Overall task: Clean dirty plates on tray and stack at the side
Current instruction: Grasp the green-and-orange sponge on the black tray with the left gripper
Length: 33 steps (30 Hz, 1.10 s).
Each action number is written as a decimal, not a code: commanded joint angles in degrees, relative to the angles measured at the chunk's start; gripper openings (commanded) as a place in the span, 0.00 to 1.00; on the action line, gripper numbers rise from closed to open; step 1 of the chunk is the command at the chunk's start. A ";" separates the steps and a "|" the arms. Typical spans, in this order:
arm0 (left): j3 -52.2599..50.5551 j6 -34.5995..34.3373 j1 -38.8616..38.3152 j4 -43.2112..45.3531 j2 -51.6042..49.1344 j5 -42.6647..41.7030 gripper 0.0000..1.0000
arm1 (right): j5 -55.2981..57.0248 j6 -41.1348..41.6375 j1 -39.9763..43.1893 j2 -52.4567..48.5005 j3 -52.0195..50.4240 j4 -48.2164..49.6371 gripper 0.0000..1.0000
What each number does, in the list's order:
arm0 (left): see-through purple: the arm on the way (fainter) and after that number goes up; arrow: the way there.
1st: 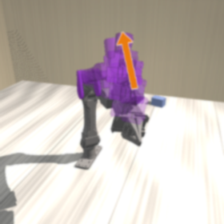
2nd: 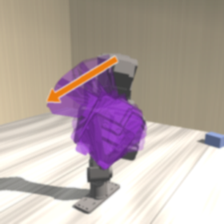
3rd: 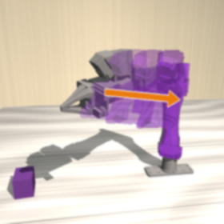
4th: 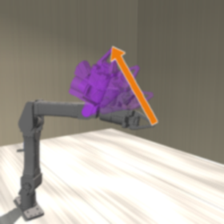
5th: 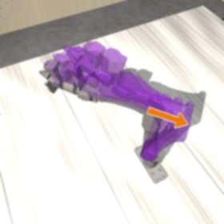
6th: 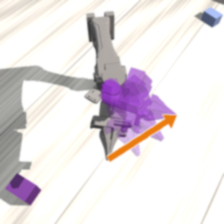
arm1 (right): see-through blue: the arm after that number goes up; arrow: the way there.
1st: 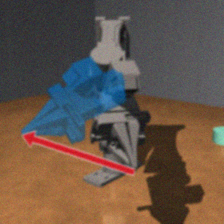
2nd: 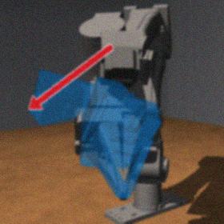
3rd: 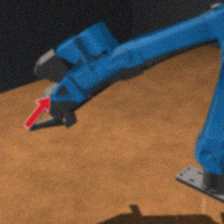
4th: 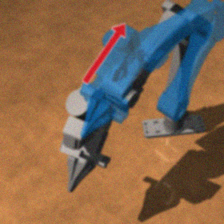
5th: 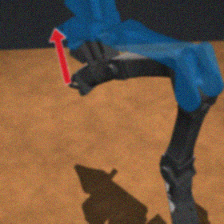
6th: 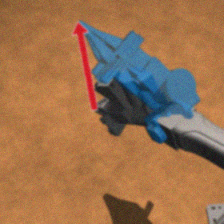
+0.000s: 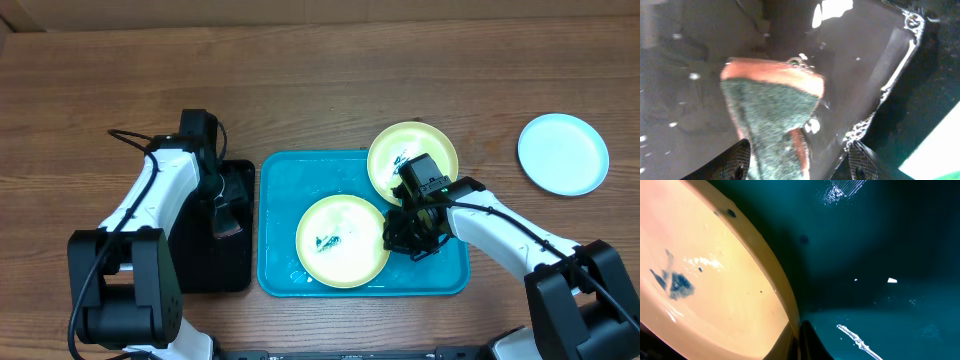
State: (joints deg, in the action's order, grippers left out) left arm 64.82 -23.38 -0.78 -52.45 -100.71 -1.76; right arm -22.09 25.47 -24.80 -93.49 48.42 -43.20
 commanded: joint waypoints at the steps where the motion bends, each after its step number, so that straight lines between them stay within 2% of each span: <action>1: 2.60 -2.56 -0.11 -1.51 1.88 5.60 0.65 | -0.76 -0.02 -0.22 -0.17 1.11 0.02 0.04; 11: 2.40 -3.96 -0.11 -2.78 2.32 4.92 0.62 | -0.81 -0.02 -0.22 -0.17 1.11 0.22 0.04; 15: 0.55 -6.38 -0.11 -1.18 1.62 4.92 0.63 | -1.73 -0.04 -0.22 -0.17 1.11 0.20 0.04; 25: -3.72 -7.10 -0.11 2.40 1.60 3.56 0.64 | -2.23 -0.09 -0.22 -0.17 1.11 0.28 0.04; 28: -4.57 -7.10 -0.11 3.30 1.60 3.43 0.62 | -2.23 -0.24 -0.22 -0.17 1.11 0.24 0.04; 33: -4.57 -7.10 -0.11 3.43 1.60 3.23 0.51 | -2.23 -0.24 -0.22 -0.17 1.11 0.26 0.04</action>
State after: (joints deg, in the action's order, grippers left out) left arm 60.66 -29.98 -0.78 -49.39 -99.00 2.07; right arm -23.20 25.45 -24.80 -93.49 48.42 -43.13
